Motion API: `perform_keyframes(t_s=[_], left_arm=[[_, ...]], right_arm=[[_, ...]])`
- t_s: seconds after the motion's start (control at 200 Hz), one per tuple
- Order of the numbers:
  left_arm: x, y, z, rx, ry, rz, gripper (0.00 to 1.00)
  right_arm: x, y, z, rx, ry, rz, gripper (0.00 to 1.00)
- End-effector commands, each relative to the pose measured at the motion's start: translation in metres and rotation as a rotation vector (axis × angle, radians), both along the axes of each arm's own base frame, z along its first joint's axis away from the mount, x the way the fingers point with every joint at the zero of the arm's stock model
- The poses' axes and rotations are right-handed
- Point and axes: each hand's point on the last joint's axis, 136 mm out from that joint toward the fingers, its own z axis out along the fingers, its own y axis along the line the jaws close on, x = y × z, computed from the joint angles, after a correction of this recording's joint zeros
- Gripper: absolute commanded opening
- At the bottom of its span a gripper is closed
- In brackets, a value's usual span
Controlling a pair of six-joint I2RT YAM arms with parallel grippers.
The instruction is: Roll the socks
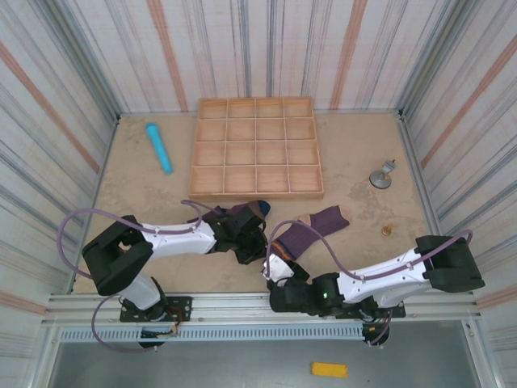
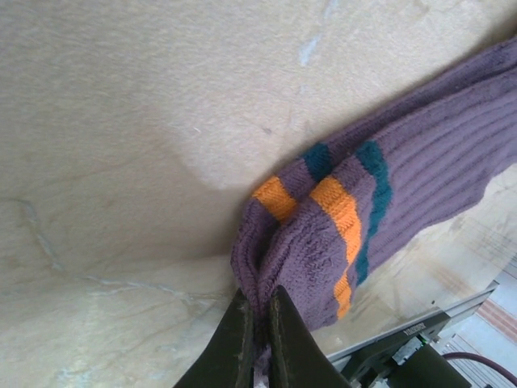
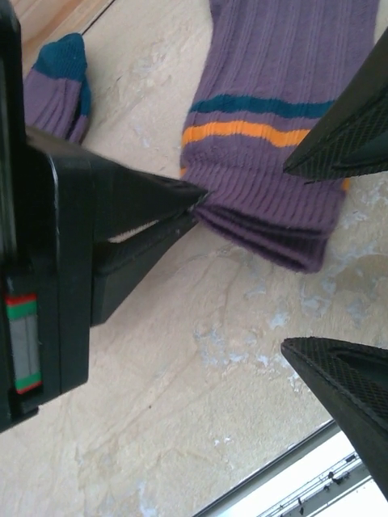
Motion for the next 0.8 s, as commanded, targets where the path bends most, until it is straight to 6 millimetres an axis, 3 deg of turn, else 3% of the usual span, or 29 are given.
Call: perform_keyframes(t_s=[0.0,0.215,0.797], left_arm=[[-0.001,-0.005,0.008,-0.011,0.026,0.013,0.0],[-0.005,0.002,0.004,0.002,0.035,0.02,0.0],[-0.006,0.007,0.004,-0.006,0.047,0.036,0.0]], right_arm=[[0.005,-0.004,-0.009,-0.017,-0.018,0.005,0.54],[0.017,-0.012,-0.021,0.003,0.002,-0.03,0.52],[0.026,-0.003,-0.036,-0.078,0.006,-0.028,0.49]])
